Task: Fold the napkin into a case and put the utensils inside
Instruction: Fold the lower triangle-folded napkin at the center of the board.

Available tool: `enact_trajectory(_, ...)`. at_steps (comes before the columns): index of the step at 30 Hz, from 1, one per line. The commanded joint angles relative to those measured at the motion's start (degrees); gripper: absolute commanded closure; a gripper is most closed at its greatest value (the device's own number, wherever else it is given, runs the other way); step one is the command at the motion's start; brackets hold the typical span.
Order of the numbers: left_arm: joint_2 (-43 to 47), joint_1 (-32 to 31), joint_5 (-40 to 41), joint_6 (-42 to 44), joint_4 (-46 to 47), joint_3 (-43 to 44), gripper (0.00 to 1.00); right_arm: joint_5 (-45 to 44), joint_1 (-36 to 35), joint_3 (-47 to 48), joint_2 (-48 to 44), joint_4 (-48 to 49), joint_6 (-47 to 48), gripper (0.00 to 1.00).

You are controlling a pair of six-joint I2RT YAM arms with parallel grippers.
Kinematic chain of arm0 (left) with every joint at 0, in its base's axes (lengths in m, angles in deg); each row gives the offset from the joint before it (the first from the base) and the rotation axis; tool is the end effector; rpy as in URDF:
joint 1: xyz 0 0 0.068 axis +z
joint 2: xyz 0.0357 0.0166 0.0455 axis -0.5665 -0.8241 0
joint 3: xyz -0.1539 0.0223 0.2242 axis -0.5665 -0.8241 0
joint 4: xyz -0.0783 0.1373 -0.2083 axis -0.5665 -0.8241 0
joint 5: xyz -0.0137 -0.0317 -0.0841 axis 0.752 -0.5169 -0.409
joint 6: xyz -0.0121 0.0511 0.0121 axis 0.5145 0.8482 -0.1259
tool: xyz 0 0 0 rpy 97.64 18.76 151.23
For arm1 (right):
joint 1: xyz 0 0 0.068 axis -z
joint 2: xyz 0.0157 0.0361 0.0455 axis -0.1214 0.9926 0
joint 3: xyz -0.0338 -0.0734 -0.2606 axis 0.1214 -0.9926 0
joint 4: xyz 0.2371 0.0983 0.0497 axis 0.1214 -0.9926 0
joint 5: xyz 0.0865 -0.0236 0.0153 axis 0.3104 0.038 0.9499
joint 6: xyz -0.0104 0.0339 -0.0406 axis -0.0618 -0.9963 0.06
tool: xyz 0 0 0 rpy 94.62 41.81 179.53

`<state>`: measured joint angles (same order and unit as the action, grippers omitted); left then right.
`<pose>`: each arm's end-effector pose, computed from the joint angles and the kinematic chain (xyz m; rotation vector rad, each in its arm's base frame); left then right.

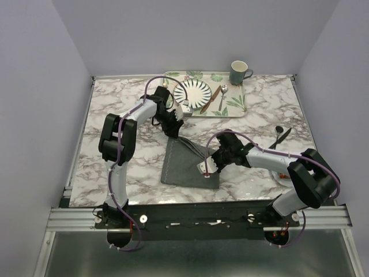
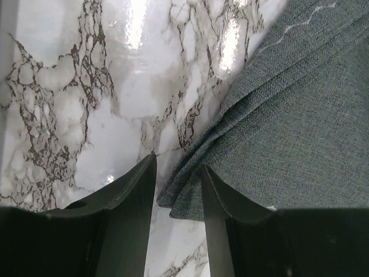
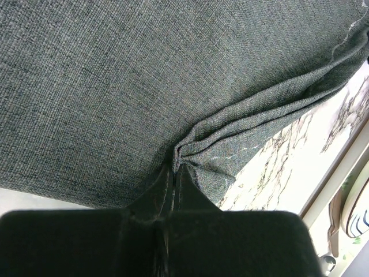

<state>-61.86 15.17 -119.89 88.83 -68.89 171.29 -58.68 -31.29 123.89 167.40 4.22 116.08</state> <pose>0.3934 -0.1611 0.1793 1.5100 2.1347 -0.7860 0.2089 0.1805 0.1523 -2.2552 1.0490 0.1137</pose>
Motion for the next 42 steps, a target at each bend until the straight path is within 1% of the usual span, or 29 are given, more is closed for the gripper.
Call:
enact_trajectory(1,-1.57,-0.7,1.17,1.9,-2.18,1.86,0.52,-0.91,-0.23,-1.03,-0.78,0.81,0.42,0.99)
enact_trajectory(3,-1.83,-0.88,1.17,2.25,-2.44,1.94,0.53,-1.0,-0.15,-1.03,-0.61,0.89,0.6,0.99)
enact_trajectory(6,-2.18,-0.88,0.74,2.78,-2.88,2.21,0.57,-1.09,-0.15,-1.03,-0.78,1.07,0.6,0.99)
enact_trajectory(9,-2.27,-0.97,0.38,3.04,-3.5,2.56,0.71,-1.09,-0.06,-0.68,-0.61,1.07,-0.02,0.99)
enact_trajectory(10,-2.1,-0.97,0.21,3.13,-3.85,2.65,0.8,-1.35,-0.06,-0.24,-0.61,1.16,-0.37,0.99)
enact_trajectory(13,-0.78,-0.88,-0.23,3.22,-4.46,2.56,0.91,-2.32,0.12,0.9,-0.78,0.98,-3.0,0.99)
enact_trajectory(14,0.18,-0.88,-0.32,3.13,-4.64,2.47,0.92,-2.15,0.64,1.95,-1.3,0.72,-4.75,0.99)
enact_trajectory(18,3.43,-0.88,-0.41,2.78,-4.73,0.64,0.99,-0.92,2.31,3.54,-3.06,-2.35,-6.7,0.99)
enact_trajectory(19,4.22,-0.88,-0.41,2.87,-4.56,0.1,1.0,-0.65,2.57,3.63,-3.42,-2.71,-6.87,0.99)
enact_trajectory(32,13.36,-0.97,-1.73,1.55,-4.29,-7.54,1.0,0.84,4.24,2.49,-6.4,-4.55,-9.07,0.99)
enact_trajectory(42,20.05,-2.37,-2.43,-1.61,-3.06,-17.38,1.0,3.21,4.51,-1.98,-10.54,-6.4,-7.93,0.99)
